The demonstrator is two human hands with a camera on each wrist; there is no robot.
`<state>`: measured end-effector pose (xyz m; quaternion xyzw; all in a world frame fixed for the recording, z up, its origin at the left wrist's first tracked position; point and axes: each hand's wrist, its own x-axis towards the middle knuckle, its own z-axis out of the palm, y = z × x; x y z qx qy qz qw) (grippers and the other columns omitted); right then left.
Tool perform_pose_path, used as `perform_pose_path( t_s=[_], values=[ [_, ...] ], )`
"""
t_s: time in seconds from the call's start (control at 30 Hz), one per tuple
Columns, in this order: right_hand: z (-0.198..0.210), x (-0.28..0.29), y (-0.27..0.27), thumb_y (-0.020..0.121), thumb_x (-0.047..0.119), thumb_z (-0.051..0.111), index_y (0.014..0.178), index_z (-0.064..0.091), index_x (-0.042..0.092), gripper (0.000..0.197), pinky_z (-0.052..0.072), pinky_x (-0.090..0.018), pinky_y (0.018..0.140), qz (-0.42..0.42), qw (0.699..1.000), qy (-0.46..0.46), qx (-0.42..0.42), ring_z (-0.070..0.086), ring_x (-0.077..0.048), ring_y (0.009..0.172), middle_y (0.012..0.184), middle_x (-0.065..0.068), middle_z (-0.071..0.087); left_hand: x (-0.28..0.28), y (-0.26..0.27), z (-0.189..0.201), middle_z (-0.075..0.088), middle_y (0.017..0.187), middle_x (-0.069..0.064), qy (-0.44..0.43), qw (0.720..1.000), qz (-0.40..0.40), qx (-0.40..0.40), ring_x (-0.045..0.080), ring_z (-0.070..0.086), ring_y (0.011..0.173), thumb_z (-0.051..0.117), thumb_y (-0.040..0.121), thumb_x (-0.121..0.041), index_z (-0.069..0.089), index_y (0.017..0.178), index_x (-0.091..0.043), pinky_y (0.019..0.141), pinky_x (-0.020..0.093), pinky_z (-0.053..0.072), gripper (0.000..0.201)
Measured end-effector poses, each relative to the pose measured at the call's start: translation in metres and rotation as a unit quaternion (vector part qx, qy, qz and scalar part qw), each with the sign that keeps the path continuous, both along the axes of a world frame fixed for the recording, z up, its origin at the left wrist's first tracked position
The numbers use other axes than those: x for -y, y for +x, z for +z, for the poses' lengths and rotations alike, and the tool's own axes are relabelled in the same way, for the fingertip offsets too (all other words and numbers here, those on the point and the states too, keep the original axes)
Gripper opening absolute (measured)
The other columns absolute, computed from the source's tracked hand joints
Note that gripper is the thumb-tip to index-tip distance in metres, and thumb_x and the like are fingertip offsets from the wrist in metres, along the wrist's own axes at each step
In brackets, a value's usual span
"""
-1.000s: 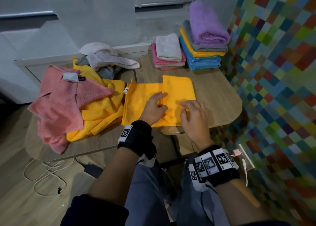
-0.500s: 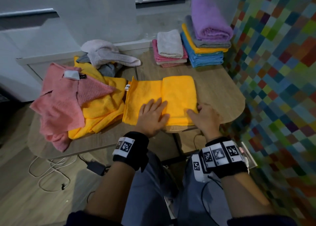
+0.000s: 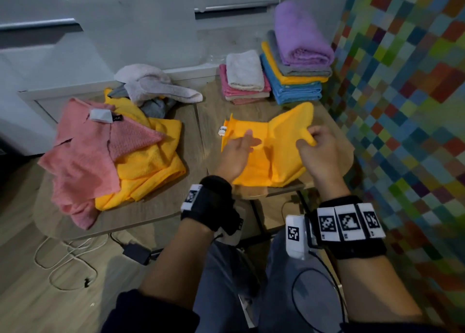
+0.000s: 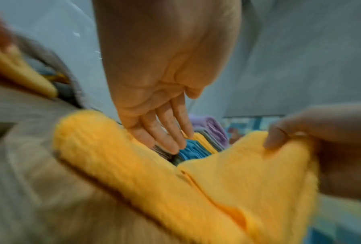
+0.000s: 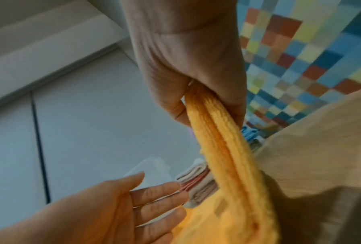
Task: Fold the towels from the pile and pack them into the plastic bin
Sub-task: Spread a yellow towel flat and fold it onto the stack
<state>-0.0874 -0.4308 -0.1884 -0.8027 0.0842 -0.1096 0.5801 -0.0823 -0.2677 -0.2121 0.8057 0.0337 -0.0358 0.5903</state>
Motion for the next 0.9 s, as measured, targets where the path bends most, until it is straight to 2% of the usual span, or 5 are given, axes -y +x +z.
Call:
perform_pose_path(
  t_s=[0.17, 0.27, 0.47, 0.73, 0.9],
  values=[
    [0.000, -0.052, -0.010, 0.080, 0.002, 0.061, 0.095, 0.049, 0.015, 0.023, 0.039, -0.018, 0.067, 0.088, 0.994, -0.029, 0.055, 0.052, -0.013, 0.084, 0.091, -0.001, 0.054, -0.039, 0.012, 0.011, 0.064, 0.106, 0.007, -0.295, 0.944, 0.016, -0.147, 0.019, 0.064, 0.085, 0.018, 0.090, -0.068, 0.050, 0.126, -0.010, 0.076, 0.033, 0.051, 0.075],
    [-0.013, -0.078, -0.016, 0.084, 0.019, 0.066, 0.105, 0.057, 0.015, 0.024, 0.043, -0.030, 0.091, 0.158, 0.986, -0.051, 0.036, 0.054, -0.020, 0.109, 0.110, -0.005, 0.061, -0.047, 0.018, 0.007, 0.060, 0.096, 0.005, -0.326, 0.926, -0.015, -0.192, 0.018, 0.061, 0.081, 0.025, 0.085, -0.073, 0.048, 0.124, -0.016, 0.067, 0.031, 0.052, 0.073],
    [-0.026, -0.070, -0.008, 0.098, 0.014, 0.045, 0.123, 0.057, 0.006, 0.029, 0.027, -0.014, 0.101, 0.159, 0.983, -0.058, 0.066, 0.040, -0.016, 0.132, 0.139, -0.008, 0.049, -0.044, 0.022, -0.015, 0.058, 0.122, 0.018, -0.207, 0.963, 0.031, -0.168, 0.033, 0.054, 0.114, 0.041, 0.097, -0.008, 0.047, 0.130, -0.002, 0.098, 0.047, 0.044, 0.034],
    [-0.065, -0.067, 0.003, 0.099, 0.036, 0.012, 0.149, 0.020, 0.014, 0.055, 0.000, -0.039, 0.117, 0.228, 0.889, -0.396, 0.011, -0.002, -0.016, 0.147, 0.159, 0.001, 0.011, -0.036, 0.027, -0.027, 0.051, 0.132, 0.015, 0.034, 0.994, 0.106, -0.016, 0.030, 0.049, 0.121, 0.043, 0.097, -0.012, 0.041, 0.135, -0.002, 0.103, 0.037, 0.039, 0.039],
    [-0.070, -0.074, -0.002, 0.098, 0.039, 0.005, 0.151, 0.006, 0.020, 0.056, -0.003, -0.046, 0.118, 0.204, 0.842, -0.498, -0.033, -0.011, -0.012, 0.146, 0.159, 0.008, -0.002, -0.035, 0.024, -0.030, 0.039, 0.137, 0.019, 0.350, 0.931, 0.100, 0.038, 0.033, 0.046, 0.121, 0.044, 0.097, -0.026, 0.034, 0.138, -0.004, 0.098, 0.040, 0.037, 0.047]
  ],
)
